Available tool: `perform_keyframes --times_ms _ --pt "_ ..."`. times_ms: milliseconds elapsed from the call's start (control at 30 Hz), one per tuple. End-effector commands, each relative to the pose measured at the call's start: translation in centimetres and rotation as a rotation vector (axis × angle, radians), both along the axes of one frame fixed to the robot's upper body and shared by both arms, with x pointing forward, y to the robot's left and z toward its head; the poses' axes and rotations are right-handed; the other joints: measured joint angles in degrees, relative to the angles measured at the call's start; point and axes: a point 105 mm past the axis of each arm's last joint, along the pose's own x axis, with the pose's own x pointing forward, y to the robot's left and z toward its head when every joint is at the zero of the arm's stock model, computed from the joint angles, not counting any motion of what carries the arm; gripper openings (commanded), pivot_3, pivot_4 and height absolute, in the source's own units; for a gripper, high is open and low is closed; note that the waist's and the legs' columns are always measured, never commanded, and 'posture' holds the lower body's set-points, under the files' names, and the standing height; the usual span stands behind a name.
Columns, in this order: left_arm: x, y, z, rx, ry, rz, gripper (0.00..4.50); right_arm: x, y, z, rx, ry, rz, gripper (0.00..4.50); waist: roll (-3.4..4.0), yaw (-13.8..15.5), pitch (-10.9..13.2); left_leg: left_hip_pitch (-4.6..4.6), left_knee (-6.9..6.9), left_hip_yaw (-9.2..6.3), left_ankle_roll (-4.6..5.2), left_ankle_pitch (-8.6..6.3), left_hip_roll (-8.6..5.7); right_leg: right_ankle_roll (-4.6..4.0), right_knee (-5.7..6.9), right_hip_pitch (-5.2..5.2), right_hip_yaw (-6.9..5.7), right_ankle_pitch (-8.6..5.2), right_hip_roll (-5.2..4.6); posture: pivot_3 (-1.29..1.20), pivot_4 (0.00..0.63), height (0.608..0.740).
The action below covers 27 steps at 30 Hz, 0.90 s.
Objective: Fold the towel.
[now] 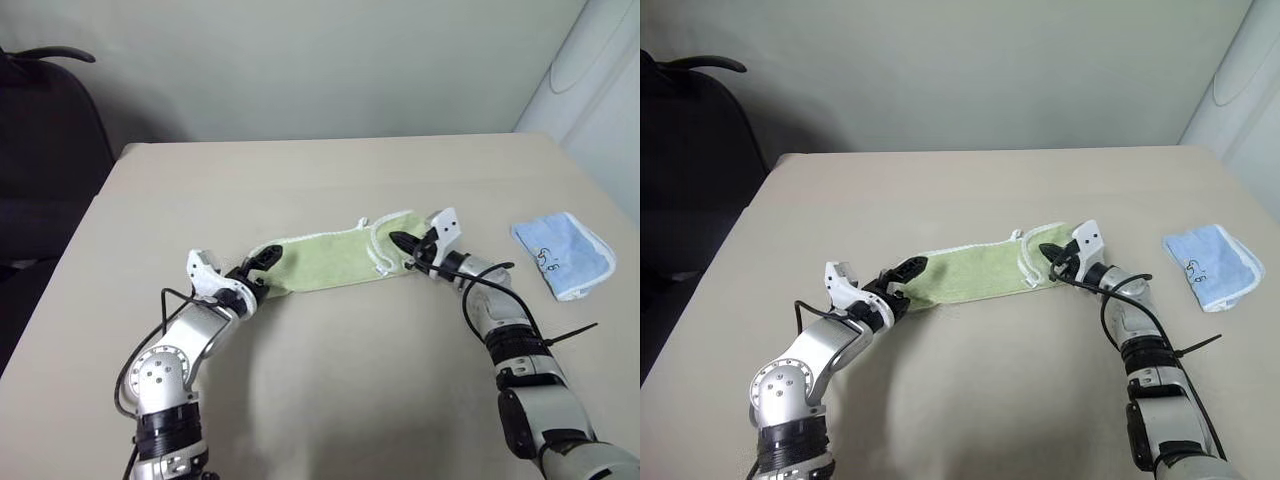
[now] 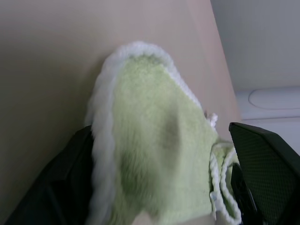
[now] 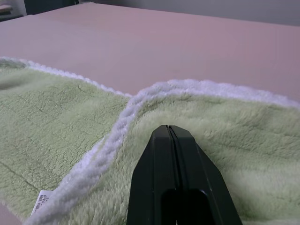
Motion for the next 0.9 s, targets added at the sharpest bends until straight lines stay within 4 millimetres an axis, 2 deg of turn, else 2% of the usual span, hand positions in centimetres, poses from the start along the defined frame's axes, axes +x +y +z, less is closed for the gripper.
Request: perform_keyframes --times_ms 33,333,467,667,800,900 --pt "-0.3 0.3 -2.5 0.030 0.090 0.014 3.47 0.0 -0.5 1.8 0.027 -0.058 -0.017 0.00 0.01 0.0 0.0 0.00 -0.03 0.01 -0.02 0.00 0.00 -0.01 -0.01 -0.01 0.00 -0.01 0.01 0.00 0.150 0.740" --pt "-0.7 0.6 -1.4 0.031 0.035 0.035 0.14 0.2 -1.3 3.1 0.071 -0.088 -0.050 0.00 -0.03 -0.1 0.1 -0.06 -0.10 0.02 -0.06 0.01 0.04 -0.03 -0.03 -0.13 0.06 -0.04 0.07 0.00 0.150 0.740" --pt "-0.8 1.0 0.0 0.041 -0.030 0.043 0.06 0.3 -1.4 3.4 0.075 -0.096 -0.063 0.00 -0.09 -0.3 0.2 -0.10 -0.13 0.02 -0.12 0.05 0.07 -0.03 -0.04 -0.21 0.10 -0.04 0.12 0.00 0.150 0.740" --pt "-0.5 1.1 5.0 0.070 -0.237 0.023 0.06 0.4 -1.5 3.3 0.083 -0.100 -0.074 0.00 -0.37 -0.4 0.5 -0.42 -0.12 0.00 -0.23 0.11 0.14 -0.03 -0.03 -0.53 0.06 -0.03 0.19 0.00 0.150 0.740" --pt "-0.7 -0.5 8.5 0.132 -0.377 -0.056 0.06 0.3 -1.5 3.2 0.089 -0.100 -0.080 0.00 -0.44 -0.4 0.7 -0.44 -0.11 -0.05 -0.24 0.11 0.13 -0.03 -0.02 -0.53 0.02 -0.03 0.19 0.00 0.150 0.740" --pt "-0.9 -2.3 10.2 0.190 -0.448 -0.141 0.06 0.4 -1.8 3.3 0.097 -0.106 -0.099 0.00 -0.41 -0.4 0.8 -0.44 -0.10 -0.05 -0.24 0.11 0.13 -0.04 -0.02 -0.53 0.01 -0.02 0.19 0.00 0.150 0.740"
